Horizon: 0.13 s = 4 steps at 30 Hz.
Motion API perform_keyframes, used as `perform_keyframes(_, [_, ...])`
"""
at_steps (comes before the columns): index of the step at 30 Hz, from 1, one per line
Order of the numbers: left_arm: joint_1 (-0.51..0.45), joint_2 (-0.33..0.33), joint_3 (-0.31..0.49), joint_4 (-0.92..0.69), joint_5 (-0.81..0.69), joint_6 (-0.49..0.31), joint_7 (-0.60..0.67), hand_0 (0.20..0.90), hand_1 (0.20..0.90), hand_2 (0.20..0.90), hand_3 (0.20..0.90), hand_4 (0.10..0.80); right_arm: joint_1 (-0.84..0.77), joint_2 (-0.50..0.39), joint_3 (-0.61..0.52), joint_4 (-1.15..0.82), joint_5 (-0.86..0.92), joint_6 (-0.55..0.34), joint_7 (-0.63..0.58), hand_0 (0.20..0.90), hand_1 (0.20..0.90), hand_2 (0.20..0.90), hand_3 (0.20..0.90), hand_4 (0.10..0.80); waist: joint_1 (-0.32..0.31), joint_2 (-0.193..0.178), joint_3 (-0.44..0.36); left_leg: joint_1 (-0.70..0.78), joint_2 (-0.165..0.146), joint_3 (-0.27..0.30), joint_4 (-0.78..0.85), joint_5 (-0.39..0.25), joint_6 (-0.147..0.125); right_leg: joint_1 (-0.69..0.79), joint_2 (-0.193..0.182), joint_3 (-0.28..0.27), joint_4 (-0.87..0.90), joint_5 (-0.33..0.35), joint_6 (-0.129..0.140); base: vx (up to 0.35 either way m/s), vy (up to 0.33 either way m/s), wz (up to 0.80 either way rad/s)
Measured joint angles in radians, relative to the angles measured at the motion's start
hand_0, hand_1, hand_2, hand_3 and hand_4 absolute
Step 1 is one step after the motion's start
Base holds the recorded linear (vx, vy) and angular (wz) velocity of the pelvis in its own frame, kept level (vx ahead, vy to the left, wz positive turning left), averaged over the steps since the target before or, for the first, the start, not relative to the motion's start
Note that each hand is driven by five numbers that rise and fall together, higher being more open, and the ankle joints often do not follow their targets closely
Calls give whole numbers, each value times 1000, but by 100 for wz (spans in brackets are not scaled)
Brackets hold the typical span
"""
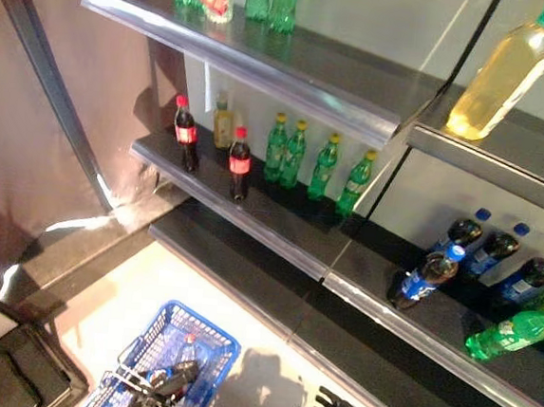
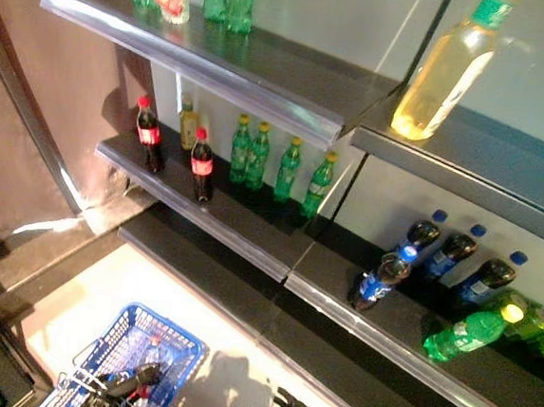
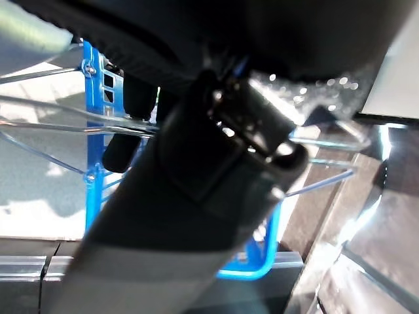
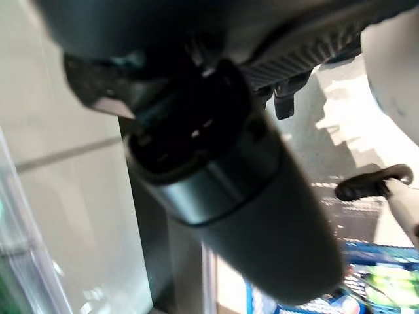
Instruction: Pick up the drink and place into the basket.
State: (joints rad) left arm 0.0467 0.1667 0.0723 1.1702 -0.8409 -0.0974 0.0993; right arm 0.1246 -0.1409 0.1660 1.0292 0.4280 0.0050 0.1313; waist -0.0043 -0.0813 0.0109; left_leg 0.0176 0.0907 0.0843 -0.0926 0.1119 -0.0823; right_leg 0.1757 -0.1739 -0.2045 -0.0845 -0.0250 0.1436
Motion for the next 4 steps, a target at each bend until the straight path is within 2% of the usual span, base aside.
perform_keyframes(4, [-3,0,20,27,0,-10,-10,300,300,300,200,100,-11,-3,-13,127,-20,-4,-1,900,900,900,900,800,1,0,-8,7,1,11,0,1,-2,1,0,10,0,0,0,17,-3,-4])
